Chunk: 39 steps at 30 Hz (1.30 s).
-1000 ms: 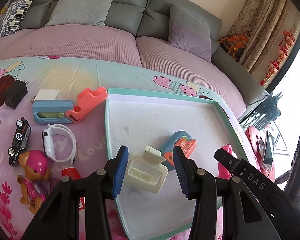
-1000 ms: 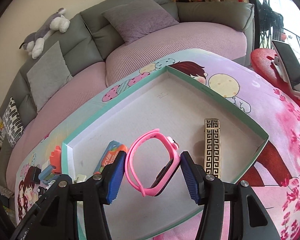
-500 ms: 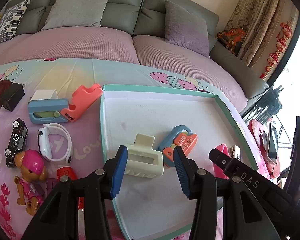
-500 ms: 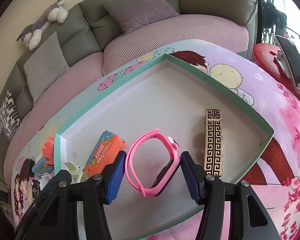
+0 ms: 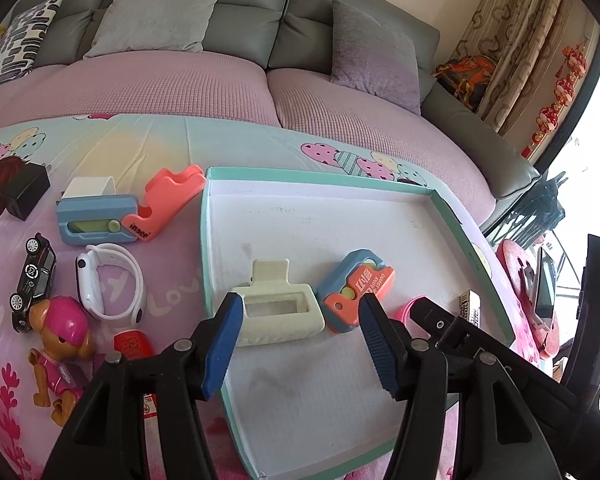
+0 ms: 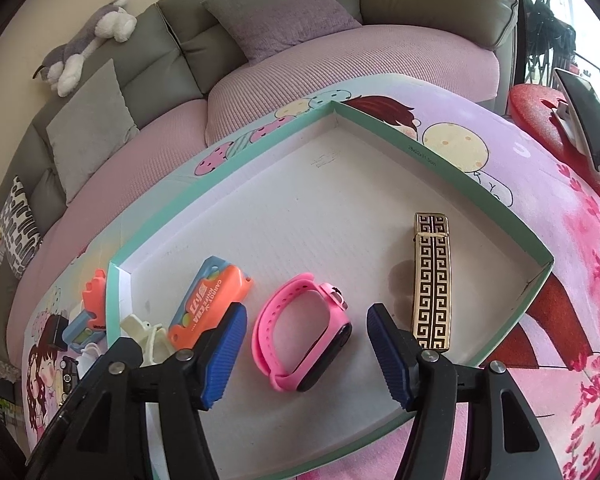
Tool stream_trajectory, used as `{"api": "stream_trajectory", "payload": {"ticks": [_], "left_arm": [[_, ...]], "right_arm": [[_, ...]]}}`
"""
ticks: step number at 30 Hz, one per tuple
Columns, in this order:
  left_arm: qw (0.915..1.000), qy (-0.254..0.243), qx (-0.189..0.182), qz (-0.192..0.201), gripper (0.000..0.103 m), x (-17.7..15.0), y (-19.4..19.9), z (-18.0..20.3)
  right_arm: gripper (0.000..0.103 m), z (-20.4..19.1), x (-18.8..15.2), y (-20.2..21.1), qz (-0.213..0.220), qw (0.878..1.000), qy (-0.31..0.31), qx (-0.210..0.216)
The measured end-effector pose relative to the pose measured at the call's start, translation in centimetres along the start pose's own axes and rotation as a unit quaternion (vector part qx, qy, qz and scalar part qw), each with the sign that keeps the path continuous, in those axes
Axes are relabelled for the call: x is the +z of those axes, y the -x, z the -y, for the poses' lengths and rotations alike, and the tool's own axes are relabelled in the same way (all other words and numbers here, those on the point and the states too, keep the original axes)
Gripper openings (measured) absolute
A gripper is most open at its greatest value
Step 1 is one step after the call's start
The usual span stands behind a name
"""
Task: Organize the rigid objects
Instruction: 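Withdraw both tools from the tray back toward the remaining items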
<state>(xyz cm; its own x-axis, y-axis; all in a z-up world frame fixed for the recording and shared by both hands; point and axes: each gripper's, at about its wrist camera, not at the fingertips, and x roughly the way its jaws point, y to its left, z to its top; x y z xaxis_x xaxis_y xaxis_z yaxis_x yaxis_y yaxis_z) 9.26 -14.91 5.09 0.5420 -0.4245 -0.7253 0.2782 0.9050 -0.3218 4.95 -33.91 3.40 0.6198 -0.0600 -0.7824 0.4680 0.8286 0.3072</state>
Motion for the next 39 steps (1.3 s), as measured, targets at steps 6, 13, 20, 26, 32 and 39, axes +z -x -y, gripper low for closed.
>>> {"api": "stream_trajectory", "payload": {"ticks": [6,13,20,26,32,39], "left_arm": [[0.9999,0.012,-0.006,0.005,0.061,0.1,0.7,-0.5],[0.9992,0.03,-0.004,0.027,0.062,0.7,2.2,-1.5],[0.9953,0.066,0.039,0.059,0.076,1.3,4.1,-4.8],[0.9861,0.114,0.096,0.074,0.086,1.2,5.0,-8.1],[0.9762,0.146,0.137,0.084,0.088,1.0,5.8,-10.4],[0.9685,0.176,0.162,0.07,0.099,0.7,5.8,-12.0]], "right_arm": [[0.067,-0.5,0.2,0.6,0.015,1.0,0.005,0.012],[0.067,-0.9,0.1,0.6,0.015,1.0,0.008,0.017],[0.069,-1.6,-0.1,0.4,0.012,1.0,0.024,0.014],[0.069,-2.5,-0.3,0.5,0.016,0.999,0.042,0.018],[0.076,-4.0,-0.6,0.6,0.029,0.997,0.072,0.012],[0.076,-6.7,-1.8,0.4,0.024,0.993,0.107,0.039]]}}
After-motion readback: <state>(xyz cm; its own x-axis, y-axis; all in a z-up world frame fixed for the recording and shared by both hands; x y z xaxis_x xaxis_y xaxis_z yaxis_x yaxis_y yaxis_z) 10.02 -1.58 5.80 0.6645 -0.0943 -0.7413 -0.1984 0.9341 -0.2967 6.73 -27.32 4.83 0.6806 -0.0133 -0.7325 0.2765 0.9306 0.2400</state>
